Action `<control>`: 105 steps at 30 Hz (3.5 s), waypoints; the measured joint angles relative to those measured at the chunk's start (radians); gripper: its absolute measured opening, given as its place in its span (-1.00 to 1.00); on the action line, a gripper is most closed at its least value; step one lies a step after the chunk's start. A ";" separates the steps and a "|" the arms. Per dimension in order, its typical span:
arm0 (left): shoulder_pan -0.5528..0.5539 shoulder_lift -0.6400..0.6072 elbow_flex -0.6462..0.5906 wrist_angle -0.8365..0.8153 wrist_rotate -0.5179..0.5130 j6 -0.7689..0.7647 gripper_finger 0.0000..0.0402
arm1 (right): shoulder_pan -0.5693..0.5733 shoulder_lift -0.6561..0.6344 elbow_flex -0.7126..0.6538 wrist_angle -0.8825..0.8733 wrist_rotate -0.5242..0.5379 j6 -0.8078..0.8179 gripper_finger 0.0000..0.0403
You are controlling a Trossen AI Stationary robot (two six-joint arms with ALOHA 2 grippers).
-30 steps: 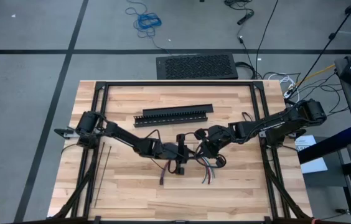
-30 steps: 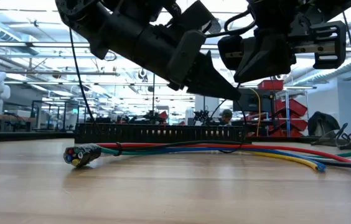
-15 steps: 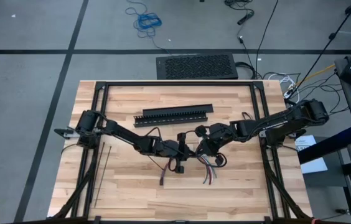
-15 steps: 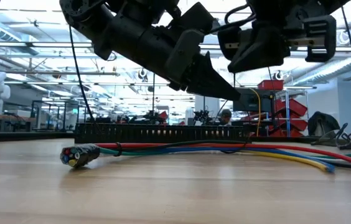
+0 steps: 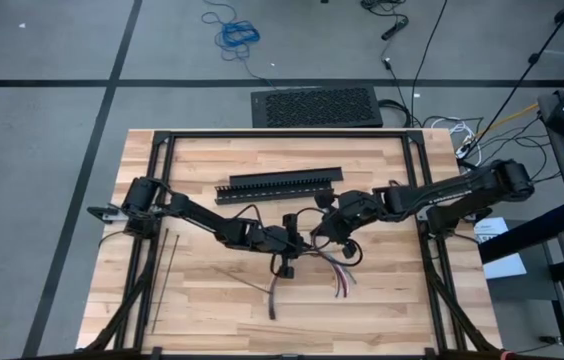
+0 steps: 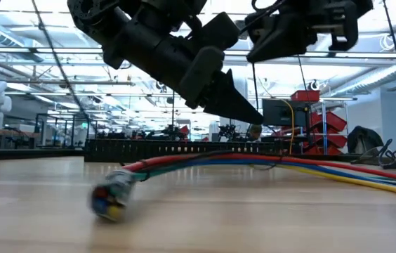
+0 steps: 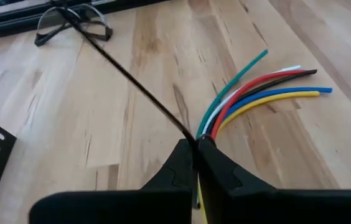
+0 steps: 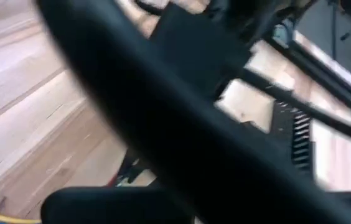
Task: Ziptie cables
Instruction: Wrap the cable wire using a zip tie
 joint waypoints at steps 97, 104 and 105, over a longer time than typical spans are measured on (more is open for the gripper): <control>-0.007 0.089 0.000 0.200 0.182 0.046 -0.96 | 0.108 0.127 -0.284 0.476 -0.085 0.291 -1.00; -0.005 0.087 0.002 0.209 0.214 0.046 -0.96 | 0.117 0.080 -0.200 0.312 -0.010 0.203 -1.00; -0.005 0.087 0.002 0.207 0.214 0.046 -0.96 | 0.116 0.080 -0.190 0.299 -0.002 0.195 -1.00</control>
